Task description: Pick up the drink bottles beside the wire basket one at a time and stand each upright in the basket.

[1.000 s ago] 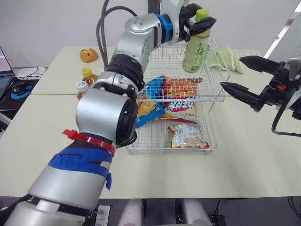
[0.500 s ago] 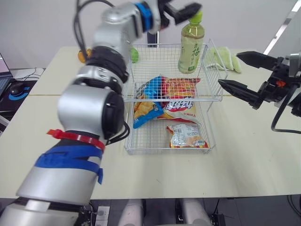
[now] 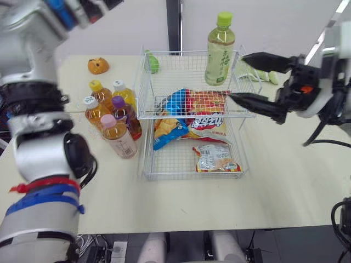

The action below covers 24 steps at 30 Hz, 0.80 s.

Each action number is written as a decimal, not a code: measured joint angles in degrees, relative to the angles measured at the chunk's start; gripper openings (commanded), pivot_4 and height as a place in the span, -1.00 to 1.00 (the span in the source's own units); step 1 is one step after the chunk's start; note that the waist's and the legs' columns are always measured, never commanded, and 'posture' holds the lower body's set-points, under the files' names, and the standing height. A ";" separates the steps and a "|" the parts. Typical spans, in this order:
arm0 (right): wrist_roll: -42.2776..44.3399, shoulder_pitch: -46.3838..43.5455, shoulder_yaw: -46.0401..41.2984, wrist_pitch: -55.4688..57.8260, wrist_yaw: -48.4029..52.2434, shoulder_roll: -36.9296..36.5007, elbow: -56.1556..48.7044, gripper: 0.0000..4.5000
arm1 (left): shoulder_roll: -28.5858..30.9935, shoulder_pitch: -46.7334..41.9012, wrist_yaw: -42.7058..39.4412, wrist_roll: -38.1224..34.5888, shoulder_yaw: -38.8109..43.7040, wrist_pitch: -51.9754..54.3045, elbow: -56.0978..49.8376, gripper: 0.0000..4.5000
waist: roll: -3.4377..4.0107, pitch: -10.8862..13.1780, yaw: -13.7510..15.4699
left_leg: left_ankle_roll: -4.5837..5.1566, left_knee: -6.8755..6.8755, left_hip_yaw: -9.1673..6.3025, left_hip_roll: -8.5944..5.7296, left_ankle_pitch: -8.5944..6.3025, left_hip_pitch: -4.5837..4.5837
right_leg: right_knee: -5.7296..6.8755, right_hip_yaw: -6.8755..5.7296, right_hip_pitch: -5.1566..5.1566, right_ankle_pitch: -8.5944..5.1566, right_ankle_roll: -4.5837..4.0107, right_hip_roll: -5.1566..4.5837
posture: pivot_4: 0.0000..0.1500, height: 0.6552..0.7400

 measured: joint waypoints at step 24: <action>-5.17 -4.35 7.22 -4.73 12.85 6.05 7.71 1.00 | -14.61 82.90 8.44 -14.14 35.95 1.80 -43.84 0.98 | -0.10 -0.20 2.11 | -0.01 0.00 0.00 0.09 0.00 0.28 | -0.12 -0.04 0.26 0.11 -0.12 -0.10 | 1.00 1.00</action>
